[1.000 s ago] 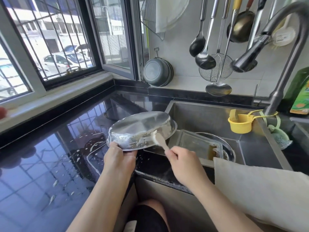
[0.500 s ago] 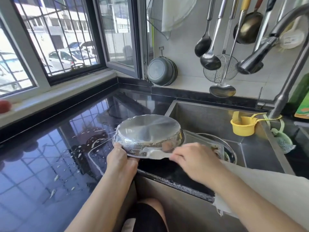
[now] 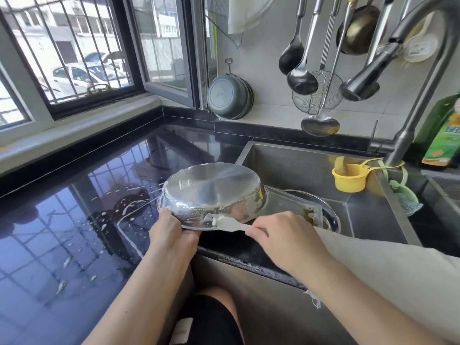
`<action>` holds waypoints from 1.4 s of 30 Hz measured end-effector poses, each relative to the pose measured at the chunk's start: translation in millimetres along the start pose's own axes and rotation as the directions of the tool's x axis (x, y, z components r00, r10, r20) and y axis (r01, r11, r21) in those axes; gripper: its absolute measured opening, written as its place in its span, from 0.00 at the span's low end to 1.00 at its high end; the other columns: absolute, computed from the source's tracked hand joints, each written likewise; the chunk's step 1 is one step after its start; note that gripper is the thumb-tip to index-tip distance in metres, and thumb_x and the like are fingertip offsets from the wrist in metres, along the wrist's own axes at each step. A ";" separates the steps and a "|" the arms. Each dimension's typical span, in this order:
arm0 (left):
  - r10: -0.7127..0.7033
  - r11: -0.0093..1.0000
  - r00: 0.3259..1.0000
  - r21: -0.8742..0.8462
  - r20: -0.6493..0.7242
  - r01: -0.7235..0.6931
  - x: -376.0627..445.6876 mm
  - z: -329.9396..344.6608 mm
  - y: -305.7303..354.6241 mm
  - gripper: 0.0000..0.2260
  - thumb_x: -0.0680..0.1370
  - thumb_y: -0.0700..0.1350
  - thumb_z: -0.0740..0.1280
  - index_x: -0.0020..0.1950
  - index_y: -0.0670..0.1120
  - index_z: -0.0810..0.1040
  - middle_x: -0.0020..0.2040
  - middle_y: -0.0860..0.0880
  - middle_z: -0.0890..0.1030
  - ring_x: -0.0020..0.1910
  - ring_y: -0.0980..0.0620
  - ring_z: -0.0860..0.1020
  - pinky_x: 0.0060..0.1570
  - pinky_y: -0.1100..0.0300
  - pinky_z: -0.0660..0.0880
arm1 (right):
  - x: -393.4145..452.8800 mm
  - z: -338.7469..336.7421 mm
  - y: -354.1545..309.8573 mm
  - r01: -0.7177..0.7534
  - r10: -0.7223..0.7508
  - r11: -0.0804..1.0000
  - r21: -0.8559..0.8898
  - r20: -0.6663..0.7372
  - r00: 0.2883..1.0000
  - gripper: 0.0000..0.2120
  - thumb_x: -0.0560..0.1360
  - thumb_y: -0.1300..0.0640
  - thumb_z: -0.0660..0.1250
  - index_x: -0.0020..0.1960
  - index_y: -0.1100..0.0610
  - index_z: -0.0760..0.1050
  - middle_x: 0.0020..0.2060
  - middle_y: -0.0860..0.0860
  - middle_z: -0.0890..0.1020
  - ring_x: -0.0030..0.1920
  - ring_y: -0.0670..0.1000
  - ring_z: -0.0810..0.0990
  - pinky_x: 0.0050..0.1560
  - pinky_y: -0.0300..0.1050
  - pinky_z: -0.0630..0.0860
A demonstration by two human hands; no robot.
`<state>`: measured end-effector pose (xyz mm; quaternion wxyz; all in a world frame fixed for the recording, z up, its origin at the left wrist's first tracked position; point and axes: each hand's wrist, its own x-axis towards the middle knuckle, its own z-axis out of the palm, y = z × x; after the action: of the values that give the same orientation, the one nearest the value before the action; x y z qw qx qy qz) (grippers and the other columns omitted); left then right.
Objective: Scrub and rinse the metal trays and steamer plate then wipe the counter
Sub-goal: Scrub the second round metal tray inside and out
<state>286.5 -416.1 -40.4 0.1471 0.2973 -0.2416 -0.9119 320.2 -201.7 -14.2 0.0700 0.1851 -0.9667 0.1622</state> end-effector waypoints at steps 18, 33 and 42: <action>-0.023 0.981 0.970 -0.182 0.241 0.068 -29.2 -14.7 -28.6 0.19 0.86 0.52 0.57 0.71 0.45 0.77 0.64 0.40 0.83 0.62 0.38 0.82 0.63 0.39 0.78 | 20.7 13.7 -11.9 -0.058 0.075 0.975 0.216 -0.072 0.995 0.17 0.80 0.41 0.62 0.43 0.50 0.81 0.30 0.47 0.77 0.35 0.53 0.76 0.34 0.48 0.71; -0.094 0.988 0.995 -0.118 0.030 0.097 -20.4 -23.9 7.9 0.16 0.87 0.44 0.55 0.69 0.43 0.78 0.62 0.39 0.84 0.57 0.36 0.83 0.39 0.36 0.83 | 20.0 24.7 -10.4 -0.224 0.243 0.921 0.320 -0.022 0.970 0.20 0.83 0.43 0.59 0.38 0.54 0.75 0.28 0.50 0.77 0.32 0.50 0.76 0.31 0.48 0.69; -0.073 0.987 0.996 -0.142 0.040 0.078 -24.8 -21.2 11.5 0.16 0.88 0.45 0.55 0.71 0.43 0.76 0.62 0.38 0.83 0.56 0.34 0.84 0.39 0.34 0.83 | 10.7 28.1 -11.0 -0.203 0.258 0.924 0.325 -0.136 0.957 0.22 0.82 0.42 0.60 0.35 0.54 0.71 0.24 0.49 0.73 0.30 0.54 0.73 0.31 0.50 0.65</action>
<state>320.2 -423.0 -37.6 0.1290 0.2790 -0.1666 -0.9369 312.5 -224.5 -35.3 0.1057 0.0632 -0.9347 0.3335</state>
